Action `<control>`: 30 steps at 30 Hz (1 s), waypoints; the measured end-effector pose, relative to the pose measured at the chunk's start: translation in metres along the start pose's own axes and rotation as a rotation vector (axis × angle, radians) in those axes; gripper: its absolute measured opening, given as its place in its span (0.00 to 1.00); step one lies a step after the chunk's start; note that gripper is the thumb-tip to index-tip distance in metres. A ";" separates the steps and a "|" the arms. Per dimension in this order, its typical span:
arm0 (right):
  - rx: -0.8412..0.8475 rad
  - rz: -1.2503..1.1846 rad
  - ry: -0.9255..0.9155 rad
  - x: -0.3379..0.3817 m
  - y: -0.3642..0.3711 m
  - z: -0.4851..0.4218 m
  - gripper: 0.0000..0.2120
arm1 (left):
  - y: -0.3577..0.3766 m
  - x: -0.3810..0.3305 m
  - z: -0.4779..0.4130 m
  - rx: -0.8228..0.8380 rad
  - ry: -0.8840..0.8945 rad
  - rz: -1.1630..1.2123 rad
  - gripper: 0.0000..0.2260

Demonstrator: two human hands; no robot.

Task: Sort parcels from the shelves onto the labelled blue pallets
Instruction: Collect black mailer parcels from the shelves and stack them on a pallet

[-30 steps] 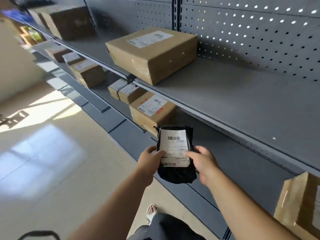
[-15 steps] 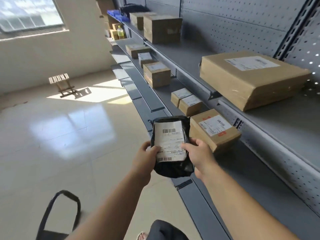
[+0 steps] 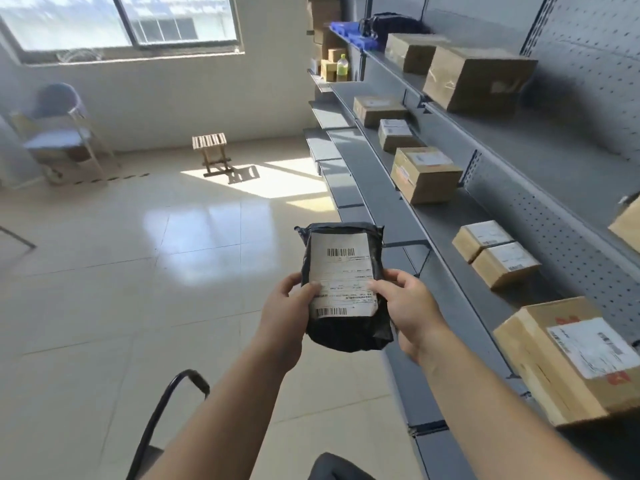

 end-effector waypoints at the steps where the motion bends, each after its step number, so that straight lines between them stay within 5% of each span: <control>1: 0.012 -0.002 0.003 0.001 0.009 -0.010 0.10 | -0.005 -0.006 -0.007 -0.012 -0.001 0.019 0.12; 30: 0.368 0.004 -0.076 0.118 0.226 -0.441 0.07 | -0.033 -0.269 -0.355 -0.264 0.154 0.248 0.11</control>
Point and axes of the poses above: each hand's wrist, its own z-axis away from the middle knuckle, its own y-axis out of the palm, x = y × z, the point moved 3 cm from there along -z, towards the middle knuckle, and after that the axes turned 7 degrees about -y, right-handed, at the moved point
